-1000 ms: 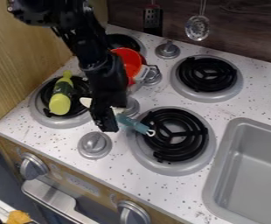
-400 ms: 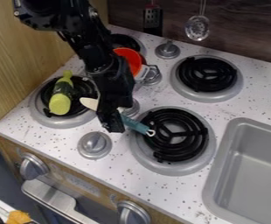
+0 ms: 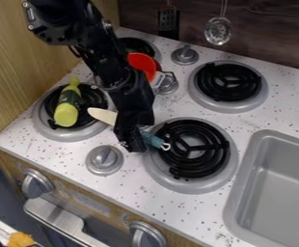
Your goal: Put the knife inside the red pot
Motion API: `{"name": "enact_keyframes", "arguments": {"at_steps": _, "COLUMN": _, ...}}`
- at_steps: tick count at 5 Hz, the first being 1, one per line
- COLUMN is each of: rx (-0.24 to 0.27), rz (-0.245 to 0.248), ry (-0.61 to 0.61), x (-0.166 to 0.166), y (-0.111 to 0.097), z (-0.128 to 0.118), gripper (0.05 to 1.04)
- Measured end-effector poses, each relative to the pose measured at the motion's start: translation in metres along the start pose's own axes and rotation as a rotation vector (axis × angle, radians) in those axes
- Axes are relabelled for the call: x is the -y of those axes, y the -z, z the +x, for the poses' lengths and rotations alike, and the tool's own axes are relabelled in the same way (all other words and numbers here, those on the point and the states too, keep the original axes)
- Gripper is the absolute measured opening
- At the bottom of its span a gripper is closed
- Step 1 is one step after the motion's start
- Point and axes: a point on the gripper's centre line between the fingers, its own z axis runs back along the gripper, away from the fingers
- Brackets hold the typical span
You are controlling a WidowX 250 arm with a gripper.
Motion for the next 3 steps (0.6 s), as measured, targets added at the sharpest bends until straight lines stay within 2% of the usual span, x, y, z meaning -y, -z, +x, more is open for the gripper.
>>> {"name": "enact_keyframes", "arguments": {"at_steps": 1, "rx": 0.012, "rz": 0.018, "ry": -0.01, "x": -0.003, "y": 0.0016, "z": 0.0013, "gripper": 1.0}}
{"name": "enact_keyframes", "arguments": {"at_steps": 2, "rx": 0.017, "rz": 0.009, "ry": -0.016, "x": -0.0022, "y": 0.0039, "z": 0.0006, "gripper": 0.95}}
{"name": "enact_keyframes", "arguments": {"at_steps": 3, "rx": 0.017, "rz": 0.015, "ry": -0.038, "x": -0.0029, "y": 0.0044, "z": 0.0, "gripper": 0.673}}
